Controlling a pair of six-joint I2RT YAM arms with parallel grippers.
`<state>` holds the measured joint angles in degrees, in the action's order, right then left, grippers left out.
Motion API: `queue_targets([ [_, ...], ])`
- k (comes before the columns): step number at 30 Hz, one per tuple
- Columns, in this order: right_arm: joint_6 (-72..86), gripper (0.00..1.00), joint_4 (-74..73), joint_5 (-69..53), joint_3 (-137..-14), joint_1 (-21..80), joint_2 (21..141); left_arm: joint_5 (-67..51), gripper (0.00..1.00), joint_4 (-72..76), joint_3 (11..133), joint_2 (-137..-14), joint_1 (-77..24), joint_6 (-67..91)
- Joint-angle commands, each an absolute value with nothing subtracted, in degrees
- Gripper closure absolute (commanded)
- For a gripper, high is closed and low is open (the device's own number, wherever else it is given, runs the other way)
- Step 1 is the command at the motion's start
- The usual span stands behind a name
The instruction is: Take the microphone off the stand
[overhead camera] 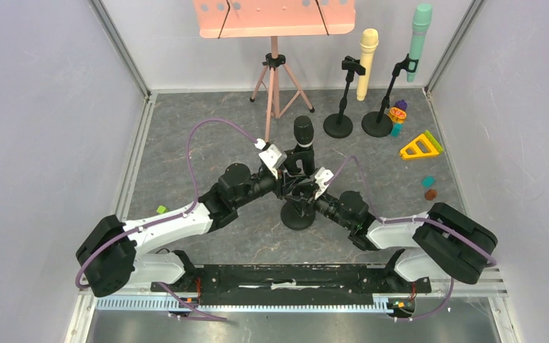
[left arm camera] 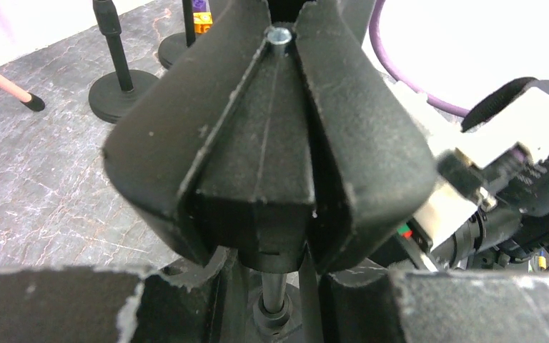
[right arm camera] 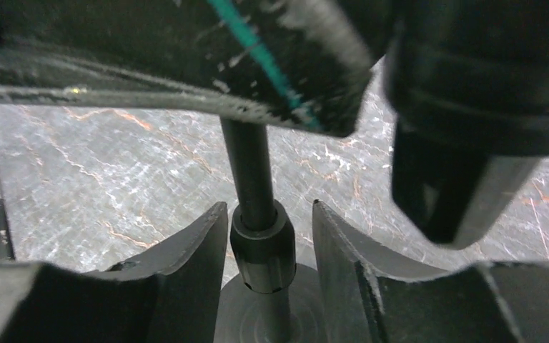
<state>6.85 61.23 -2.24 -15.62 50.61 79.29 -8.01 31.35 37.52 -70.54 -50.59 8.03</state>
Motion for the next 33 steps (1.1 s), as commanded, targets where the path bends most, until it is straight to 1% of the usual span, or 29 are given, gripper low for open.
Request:
queue_targets([
  [1, 10.77, 0.46, 71.92, -14.52, -13.28, 46.23, 79.68, -6.95, 0.98, 32.43, 38.32, -68.70, -50.27, 5.98],
  [3, 12.67, 0.46, 76.54, -18.28, -12.00, 43.71, 80.32, -6.95, 0.98, 32.26, 38.25, -68.53, -50.27, 5.89],
  [7, 18.36, 0.50, 84.78, -28.92, -13.23, 40.11, 85.11, -6.99, 0.98, 32.11, 38.09, -68.26, -50.23, 5.89],
  [9, 20.23, 0.52, 88.99, -31.90, -14.22, 39.65, 87.90, -7.40, 0.98, 32.08, 38.14, -68.29, -50.27, 5.89],
  [11, 21.09, 0.53, 91.98, -33.16, -14.97, 39.46, 89.89, -7.96, 0.98, 31.99, 38.30, -68.17, -50.27, 5.89],
  [14, 19.74, 0.56, 90.97, -33.43, -16.29, 39.24, 91.74, -8.41, 0.98, 31.94, 38.28, -68.00, -50.27, 5.80],
  [16, 18.92, 0.61, 90.04, -33.45, -17.09, 39.19, 92.52, -9.01, 0.98, 32.00, 38.38, -68.12, -50.25, 5.84],
  [19, 18.45, 0.72, 90.60, -32.41, -17.08, 39.20, 92.94, -9.23, 0.98, 32.25, 38.40, -68.48, -50.27, 6.06],
  [21, 18.45, 0.77, 90.58, -31.84, -17.01, 39.20, 93.04, -9.16, 0.98, 32.32, 38.35, -68.53, -50.27, 6.23],
  [25, 17.10, 0.90, 90.54, -29.03, -15.06, 39.29, 92.23, -8.41, 0.98, 32.66, 38.03, -68.21, -50.27, 6.42],
  [28, 14.06, 0.95, 89.14, -24.51, -12.97, 40.36, 90.23, -7.49, 0.98, 32.95, 37.55, -67.75, -50.27, 6.50],
  [30, 10.76, 0.99, 85.91, -18.42, -11.80, 42.53, 87.80, -6.93, 0.98, 33.34, 37.35, -67.53, -50.27, 6.50],
  [33, 7.24, 1.00, 84.05, -8.48, -10.29, 45.75, 85.07, -6.66, 0.98, 33.49, 37.32, -67.78, -50.27, 6.67],
])
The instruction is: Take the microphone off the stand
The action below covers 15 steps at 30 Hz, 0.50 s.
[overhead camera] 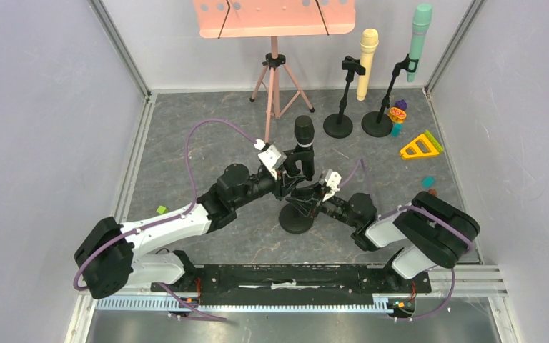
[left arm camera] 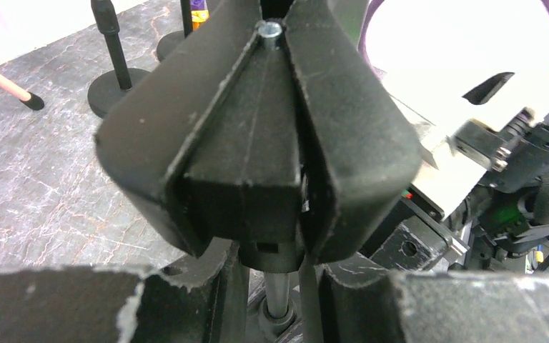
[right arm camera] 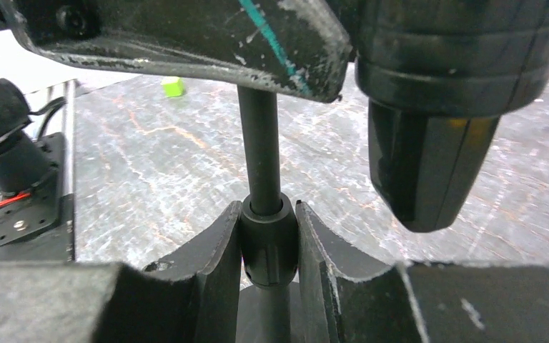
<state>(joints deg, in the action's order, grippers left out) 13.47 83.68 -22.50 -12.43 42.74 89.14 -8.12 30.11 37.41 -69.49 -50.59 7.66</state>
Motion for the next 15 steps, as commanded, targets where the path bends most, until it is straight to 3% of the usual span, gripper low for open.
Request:
queue_targets([
  [1, 7.05, 1.00, 84.02, -5.08, -9.68, 46.47, 84.39, -6.68, 0.98, 33.49, 37.36, -67.90, -50.27, 6.83],
  [15, 5.14, 1.00, 80.96, 21.14, -11.45, 56.56, 82.38, -7.08, 0.98, 34.16, 37.72, -68.44, -50.30, 7.56],
])
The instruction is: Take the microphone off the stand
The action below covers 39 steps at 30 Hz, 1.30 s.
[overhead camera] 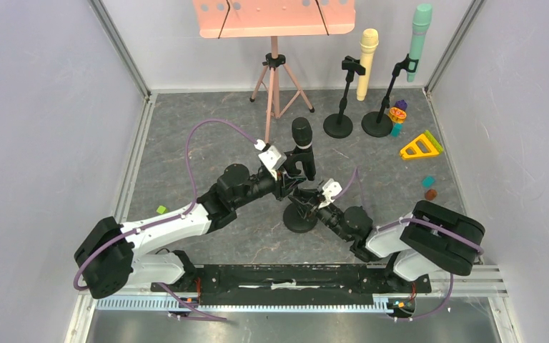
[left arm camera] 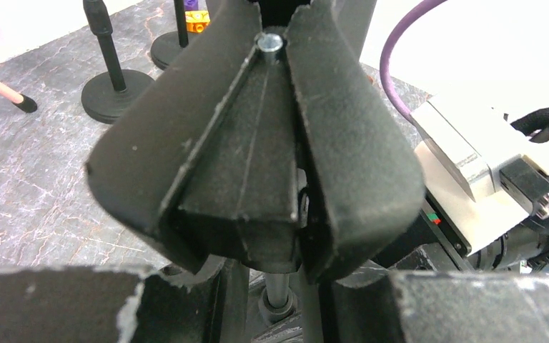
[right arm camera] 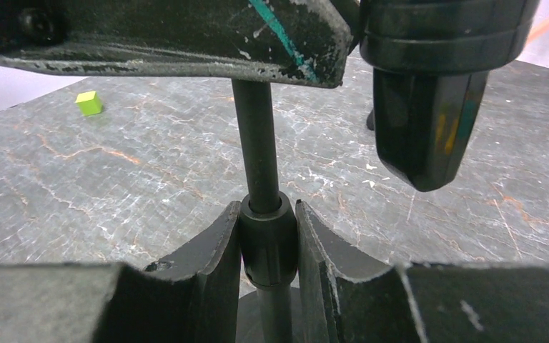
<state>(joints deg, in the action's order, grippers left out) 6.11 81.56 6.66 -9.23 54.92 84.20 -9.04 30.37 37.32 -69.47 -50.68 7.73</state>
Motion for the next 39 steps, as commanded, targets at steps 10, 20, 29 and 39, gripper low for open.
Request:
queue_targets([
  [10, -3.15, 1.00, 76.58, 33.03, -15.24, 62.98, 84.77, -6.92, 0.98, 34.08, 37.71, -68.34, -50.36, 7.87],
  [20, -0.76, 0.54, 64.88, 6.70, -16.26, 58.53, 79.82, -7.09, 0.98, 31.98, 37.37, -67.13, -50.30, 5.20],
  [29, 8.00, 0.44, 76.75, -25.18, -13.00, 43.56, 81.61, -8.97, 0.98, 32.46, 38.06, -68.18, -50.35, 5.74],
  [39, 14.82, 0.61, 87.48, -37.42, -19.27, 38.77, 91.80, -10.55, 0.98, 32.79, 37.81, -67.88, -50.35, 6.59],
])
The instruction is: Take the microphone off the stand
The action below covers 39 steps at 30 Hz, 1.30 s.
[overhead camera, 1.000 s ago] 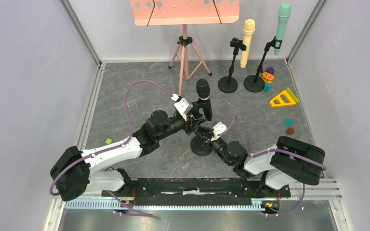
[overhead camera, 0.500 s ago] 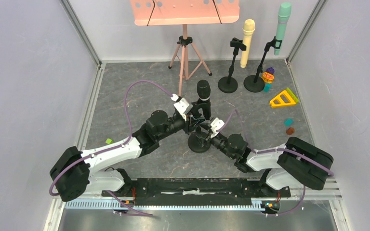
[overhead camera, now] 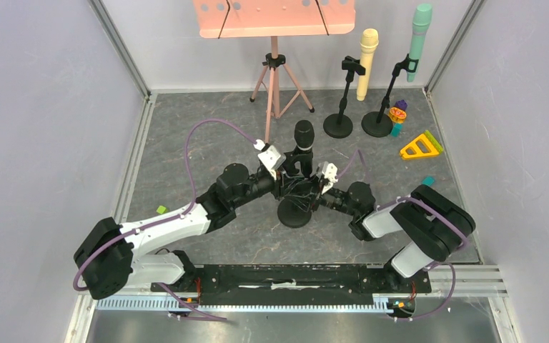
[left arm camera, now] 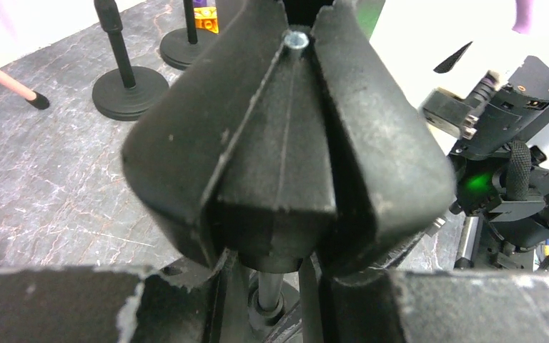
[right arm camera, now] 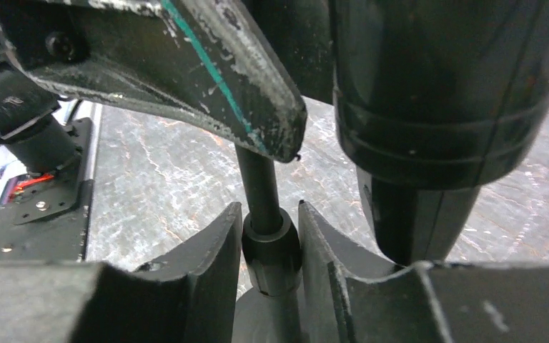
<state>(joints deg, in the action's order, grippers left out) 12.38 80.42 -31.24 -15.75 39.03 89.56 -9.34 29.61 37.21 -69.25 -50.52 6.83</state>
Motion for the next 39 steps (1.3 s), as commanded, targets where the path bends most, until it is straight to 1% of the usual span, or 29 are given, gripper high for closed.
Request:
queue_targets([
  [1, 14.97, 0.64, 87.56, -37.45, -19.61, 38.76, 92.48, -10.60, 0.98, 32.83, 37.92, -67.93, -50.36, 6.51],
  [3, 14.97, 0.67, 87.24, -37.91, -20.40, 38.76, 93.55, -10.66, 0.98, 32.76, 38.05, -67.95, -50.31, 6.50],
  [4, 14.96, 0.71, 86.96, -37.92, -20.58, 38.75, 93.82, -10.64, 0.98, 32.77, 38.15, -67.99, -50.36, 6.50],
  [6, 14.60, 0.72, 86.75, -37.42, -20.19, 38.71, 93.83, -10.72, 0.98, 32.58, 38.28, -68.06, -50.36, 6.42],
  [9, 13.53, 0.65, 86.01, -36.04, -19.08, 38.76, 92.90, -10.34, 0.98, 32.36, 38.10, -67.83, -50.31, 6.33],
  [11, 13.00, 0.54, 85.51, -34.96, -18.15, 38.76, 92.21, -9.80, 0.98, 32.43, 37.84, -67.52, -50.34, 6.33],
  [13, 12.40, 0.52, 85.43, -33.70, -16.98, 38.76, 91.49, -9.10, 0.98, 32.44, 37.56, -67.08, -50.36, 6.09],
  [15, 11.96, 0.52, 85.52, -32.65, -15.97, 38.75, 91.13, -8.66, 0.98, 32.50, 37.28, -66.69, -50.27, 5.89],
  [16, 11.85, 0.55, 85.71, -32.27, -15.55, 38.76, 91.02, -8.45, 0.98, 32.46, 37.27, -66.64, -50.32, 5.89],
  [20, 13.90, 0.77, 88.25, -30.20, -15.48, 38.76, 91.22, -8.52, 0.98, 32.69, 37.05, -66.63, -50.34, 6.04],
  [21, 15.12, 0.80, 89.16, -30.06, -15.84, 38.76, 91.58, -8.57, 0.98, 33.12, 36.95, -66.76, -50.34, 6.22],
  [25, 18.09, 0.89, 93.75, -28.30, -15.05, 39.23, 92.82, -8.54, 0.98, 33.49, 36.83, -67.02, -50.32, 6.24],
  [28, 13.87, 0.94, 90.48, -20.60, -12.94, 40.71, 90.61, -8.01, 0.98, 34.05, 36.27, -66.68, -50.32, 6.33],
  [32, 3.65, 1.00, 79.01, -3.96, -12.84, 46.54, 84.75, -6.46, 0.98, 34.98, 35.43, -66.37, -50.34, 6.50],
  [33, 2.18, 1.00, 76.59, 1.19, -13.25, 48.38, 83.92, -6.26, 0.98, 35.08, 35.43, -66.56, -50.31, 6.50],
  [36, 3.69, 1.00, 73.18, 12.17, -14.09, 51.41, 83.06, -6.16, 0.98, 35.20, 35.84, -66.78, -50.36, 6.67],
  [39, 5.16, 1.00, 72.60, 19.96, -14.31, 53.65, 82.98, -6.23, 0.98, 35.50, 36.12, -67.04, -50.36, 6.87],
])
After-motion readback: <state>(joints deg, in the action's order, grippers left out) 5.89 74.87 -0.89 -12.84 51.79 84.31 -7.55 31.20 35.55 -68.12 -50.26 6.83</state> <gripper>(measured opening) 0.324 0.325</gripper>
